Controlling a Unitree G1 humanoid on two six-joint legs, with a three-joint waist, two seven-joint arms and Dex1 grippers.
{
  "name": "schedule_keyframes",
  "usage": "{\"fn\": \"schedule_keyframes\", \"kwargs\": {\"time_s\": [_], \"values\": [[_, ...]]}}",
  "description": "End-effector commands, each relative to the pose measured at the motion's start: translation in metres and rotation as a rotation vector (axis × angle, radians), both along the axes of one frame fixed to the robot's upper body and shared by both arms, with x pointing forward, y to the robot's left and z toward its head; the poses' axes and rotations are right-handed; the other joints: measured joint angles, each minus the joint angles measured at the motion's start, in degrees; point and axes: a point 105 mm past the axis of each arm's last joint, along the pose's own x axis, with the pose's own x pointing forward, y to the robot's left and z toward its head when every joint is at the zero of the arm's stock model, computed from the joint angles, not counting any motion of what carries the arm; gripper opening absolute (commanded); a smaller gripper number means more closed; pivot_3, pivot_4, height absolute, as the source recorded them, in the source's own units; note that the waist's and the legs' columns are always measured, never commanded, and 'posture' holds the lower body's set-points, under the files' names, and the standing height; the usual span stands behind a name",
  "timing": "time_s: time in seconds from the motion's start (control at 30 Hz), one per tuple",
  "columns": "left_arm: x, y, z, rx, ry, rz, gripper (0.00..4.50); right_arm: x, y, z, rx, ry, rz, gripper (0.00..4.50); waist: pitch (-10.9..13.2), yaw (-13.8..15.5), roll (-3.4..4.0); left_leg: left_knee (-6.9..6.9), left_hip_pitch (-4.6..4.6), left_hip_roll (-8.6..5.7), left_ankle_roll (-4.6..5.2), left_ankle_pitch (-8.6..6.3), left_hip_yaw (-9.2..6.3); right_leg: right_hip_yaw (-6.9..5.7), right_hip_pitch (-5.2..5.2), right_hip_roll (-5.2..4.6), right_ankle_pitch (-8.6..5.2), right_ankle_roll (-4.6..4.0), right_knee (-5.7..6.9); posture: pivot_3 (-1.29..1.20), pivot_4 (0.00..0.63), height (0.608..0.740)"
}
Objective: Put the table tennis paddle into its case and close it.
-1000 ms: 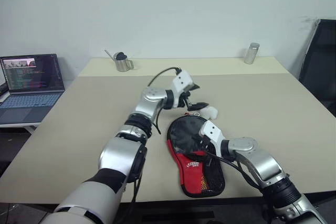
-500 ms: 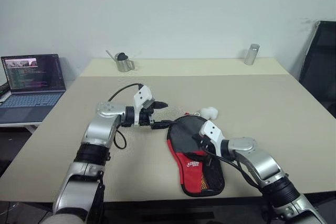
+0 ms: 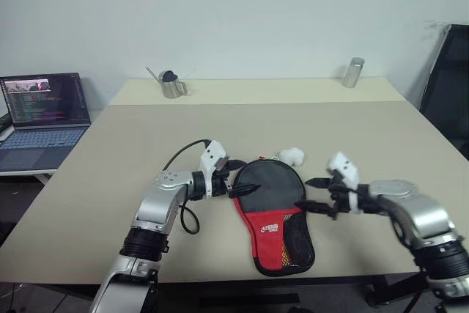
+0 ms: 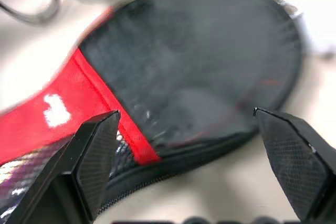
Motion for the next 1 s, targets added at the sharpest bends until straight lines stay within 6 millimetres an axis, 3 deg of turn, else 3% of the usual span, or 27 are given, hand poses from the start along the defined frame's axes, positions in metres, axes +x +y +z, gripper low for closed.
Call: {"fn": "schedule_keyframes", "kwargs": {"time_s": [0.03, 0.13, 0.27, 0.37, 0.47, 0.73, 1.0], "values": [[-0.001, -0.016, 0.0, -0.023, -0.012, -0.007, 4.48, 0.02, -0.015, 0.046, 0.091, -0.134, -0.062, 4.5, 0.1, -0.1, 0.01, 0.0, 0.0, 0.0, 0.0, 0.0, 0.03, 0.01, 0.0, 0.0, 0.0, 0.0, 0.0, 0.0, 0.15, 0.74], [-0.005, -0.031, -0.009, -0.016, -0.006, -0.03, 4.48, 0.04, -0.015, 0.059, 0.121, -0.186, -0.117, 4.5, 0.1, -0.1, 0.0, 0.03, 0.01, -0.02, 0.01, 0.0, 0.08, 0.05, 0.0, -0.02, 0.01, 0.0, 0.03, 0.0, 0.15, 0.74], [-0.009, -0.047, -0.013, -0.034, 0.009, -0.038, 4.48, 0.077, -0.007, 0.061, 0.129, -0.23, -0.246, 4.5, 0.1, -0.2, 0.01, 0.0, 0.01, 0.02, -0.02, 0.01, 0.1, 0.08, -0.04, -0.01, 0.01, -0.02, 0.05, 0.0, 0.15, 0.74], [-0.007, -0.047, -0.023, 0.001, 0.017, -0.007, 4.48, 0.095, -0.001, 0.053, 0.134, -0.208, -0.329, 4.5, 0.1, -0.2, 0.01, 0.01, -0.07, 0.01, -0.16, 0.09, 0.12, 0.11, -0.14, -0.02, 0.02, -0.04, 0.07, 0.0, 0.15, 0.74], [0.002, -0.042, -0.037, 0.017, 0.057, 0.109, 4.48, 0.115, 0.011, 0.032, 0.147, -0.138, -0.444, 4.5, 0.1, -0.2, 0.03, 0.03, -0.25, 0.01, -0.21, 0.12, 0.17, 0.16, -0.32, -0.03, 0.04, -0.06, 0.1, 0.0, 0.15, 0.74], [-0.002, -0.033, -0.052, 0.003, 0.136, 0.187, 4.48, 0.132, 0.021, 0.016, 0.181, -0.045, -0.543, 4.5, 0.0, -0.4, 0.14, 0.09, -0.7, 0.01, -0.23, 0.13, 0.19, 0.16, -0.76, -0.05, 0.08, -0.12, 0.17, 0.0, 0.15, 0.74], [-0.003, -0.031, -0.053, -0.003, 0.151, 0.205, 4.48, 0.136, 0.02, -0.01, 0.153, 0.073, -0.627, 4.5, -0.1, -0.6, 0.33, 0.07, -0.64, 0.02, -0.22, 0.13, 0.25, 0.19, -0.74, -0.03, 0.08, -0.13, 0.22, 0.0, 0.15, 0.74]]}}
